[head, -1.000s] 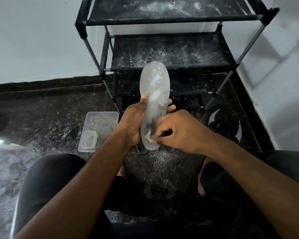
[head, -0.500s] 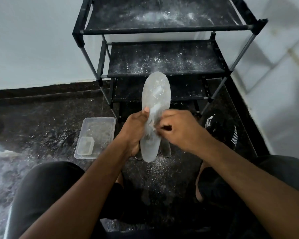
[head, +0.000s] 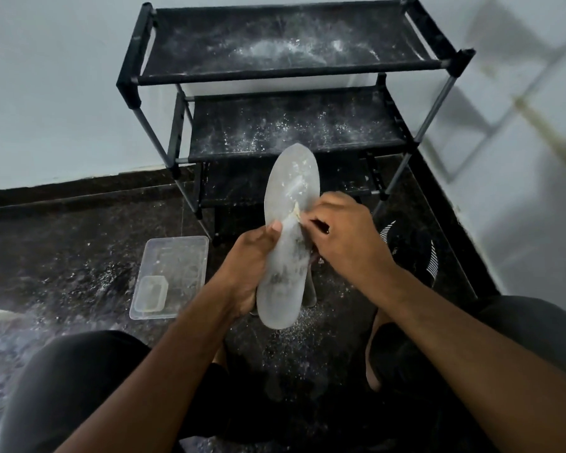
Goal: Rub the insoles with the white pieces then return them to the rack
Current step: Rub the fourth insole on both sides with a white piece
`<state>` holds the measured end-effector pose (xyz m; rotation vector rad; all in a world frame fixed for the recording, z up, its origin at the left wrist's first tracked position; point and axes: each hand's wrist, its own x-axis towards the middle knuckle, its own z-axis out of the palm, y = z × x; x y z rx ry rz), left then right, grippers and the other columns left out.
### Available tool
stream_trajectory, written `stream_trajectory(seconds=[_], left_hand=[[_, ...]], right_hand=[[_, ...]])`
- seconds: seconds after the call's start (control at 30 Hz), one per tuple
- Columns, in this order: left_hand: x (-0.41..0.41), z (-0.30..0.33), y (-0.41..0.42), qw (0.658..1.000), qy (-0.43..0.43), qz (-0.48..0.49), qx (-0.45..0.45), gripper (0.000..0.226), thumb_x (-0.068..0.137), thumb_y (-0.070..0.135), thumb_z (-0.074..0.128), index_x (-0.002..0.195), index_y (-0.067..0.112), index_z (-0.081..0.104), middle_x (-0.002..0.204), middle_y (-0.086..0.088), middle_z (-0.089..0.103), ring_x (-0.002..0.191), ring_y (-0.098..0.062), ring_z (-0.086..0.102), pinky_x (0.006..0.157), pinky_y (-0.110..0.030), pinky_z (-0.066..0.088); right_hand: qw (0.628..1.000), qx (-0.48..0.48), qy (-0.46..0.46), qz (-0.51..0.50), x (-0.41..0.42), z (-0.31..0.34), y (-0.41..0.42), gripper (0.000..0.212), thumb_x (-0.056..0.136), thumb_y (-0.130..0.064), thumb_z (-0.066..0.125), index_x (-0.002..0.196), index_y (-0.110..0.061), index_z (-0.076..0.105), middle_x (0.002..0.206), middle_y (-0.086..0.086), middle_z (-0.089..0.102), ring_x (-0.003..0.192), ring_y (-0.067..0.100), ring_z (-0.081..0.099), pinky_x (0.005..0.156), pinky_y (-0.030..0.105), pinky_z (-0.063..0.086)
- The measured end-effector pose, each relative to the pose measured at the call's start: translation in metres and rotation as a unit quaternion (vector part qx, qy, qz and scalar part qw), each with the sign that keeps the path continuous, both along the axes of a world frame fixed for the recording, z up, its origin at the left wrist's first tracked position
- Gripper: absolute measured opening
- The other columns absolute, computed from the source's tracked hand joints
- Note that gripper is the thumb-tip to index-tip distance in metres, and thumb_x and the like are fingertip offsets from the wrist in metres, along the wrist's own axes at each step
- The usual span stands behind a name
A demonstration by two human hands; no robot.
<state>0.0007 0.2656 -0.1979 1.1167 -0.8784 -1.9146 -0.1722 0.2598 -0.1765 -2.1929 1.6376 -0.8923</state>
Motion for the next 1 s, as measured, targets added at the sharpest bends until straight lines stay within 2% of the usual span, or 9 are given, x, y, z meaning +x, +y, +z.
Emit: stream_trajectory(seconds=[0.13, 0.27, 0.37, 0.43, 0.57, 0.7, 0.87, 1.0], left_hand=[[-0.005, 0.001, 0.002, 0.999, -0.030, 0.001, -0.017, 0.030, 0.109, 0.024, 0.046, 0.111, 0.003, 0.068, 0.095, -0.019, 0.073, 0.085, -0.029, 0.071, 0.071, -0.037, 0.061], [-0.005, 0.000, 0.001, 0.999, -0.025, -0.014, -0.027, 0.029, 0.108, 0.011, 0.043, 0.120, 0.001, 0.068, 0.109, -0.022, 0.073, 0.096, -0.030, 0.072, 0.081, -0.036, 0.060], [-0.005, -0.001, 0.001, 0.999, -0.015, -0.019, -0.023, 0.027, 0.106, 0.001, 0.043, 0.114, -0.001, 0.069, 0.106, -0.023, 0.073, 0.096, -0.031, 0.071, 0.081, -0.036, 0.060], [-0.005, -0.001, 0.002, 1.000, -0.010, -0.018, -0.021, 0.026, 0.106, 0.000, 0.043, 0.112, -0.003, 0.068, 0.104, -0.023, 0.072, 0.095, -0.031, 0.071, 0.079, -0.035, 0.060], [-0.005, -0.001, 0.001, 0.999, -0.008, -0.031, -0.016, 0.029, 0.105, 0.000, 0.046, 0.127, -0.005, 0.063, 0.120, -0.027, 0.070, 0.107, -0.035, 0.071, 0.087, -0.039, 0.060], [-0.004, -0.004, 0.001, 1.000, 0.008, -0.025, -0.007, 0.026, 0.104, -0.003, 0.046, 0.123, -0.009, 0.063, 0.115, -0.030, 0.069, 0.103, -0.038, 0.070, 0.082, -0.040, 0.061], [-0.005, 0.000, 0.000, 0.999, 0.015, -0.028, -0.007, 0.029, 0.104, -0.001, 0.044, 0.125, -0.005, 0.064, 0.118, -0.027, 0.071, 0.105, -0.033, 0.071, 0.086, -0.038, 0.061], [-0.003, 0.000, -0.001, 0.997, 0.074, -0.013, 0.032, 0.037, 0.094, -0.008, 0.036, 0.120, -0.011, 0.062, 0.111, -0.030, 0.067, 0.099, -0.035, 0.070, 0.088, -0.043, 0.060]], right_hand=[[0.995, 0.030, 0.012, 0.094, 0.013, -0.011, 0.014, 0.012, 0.090, -0.015, 0.067, 0.092, -0.005, 0.073, 0.092, 0.002, 0.060, 0.090, 0.013, 0.053, 0.082, 0.023, 0.047], [1.000, -0.006, -0.012, -0.016, 0.000, -0.011, -0.004, 0.013, 0.087, -0.013, 0.070, 0.097, -0.006, 0.075, 0.095, 0.005, 0.062, 0.092, 0.017, 0.057, 0.086, 0.023, 0.046], [0.999, 0.010, -0.016, 0.038, 0.008, -0.010, 0.005, 0.009, 0.086, -0.010, 0.071, 0.090, -0.004, 0.075, 0.090, 0.006, 0.062, 0.088, 0.019, 0.058, 0.080, 0.031, 0.051], [0.998, 0.006, -0.012, 0.064, 0.010, -0.010, 0.008, 0.009, 0.086, -0.011, 0.071, 0.090, -0.005, 0.075, 0.090, 0.004, 0.063, 0.087, 0.017, 0.057, 0.080, 0.028, 0.051], [0.998, -0.036, -0.033, -0.038, -0.003, -0.008, -0.004, 0.010, 0.085, -0.013, 0.073, 0.093, -0.007, 0.076, 0.091, 0.003, 0.067, 0.087, 0.014, 0.059, 0.082, 0.030, 0.053], [0.998, -0.006, -0.023, 0.063, 0.011, -0.011, 0.009, 0.007, 0.085, -0.013, 0.072, 0.088, -0.007, 0.075, 0.089, 0.002, 0.065, 0.086, 0.014, 0.058, 0.080, 0.030, 0.052], [0.997, -0.006, -0.076, -0.017, 0.000, -0.009, -0.005, 0.011, 0.089, -0.012, 0.069, 0.096, -0.007, 0.075, 0.094, 0.003, 0.067, 0.088, 0.015, 0.060, 0.082, 0.035, 0.053], [0.996, 0.029, -0.050, 0.060, 0.009, -0.010, 0.006, 0.015, 0.089, -0.014, 0.069, 0.101, -0.007, 0.074, 0.097, 0.002, 0.065, 0.090, 0.012, 0.058, 0.084, 0.029, 0.052]])
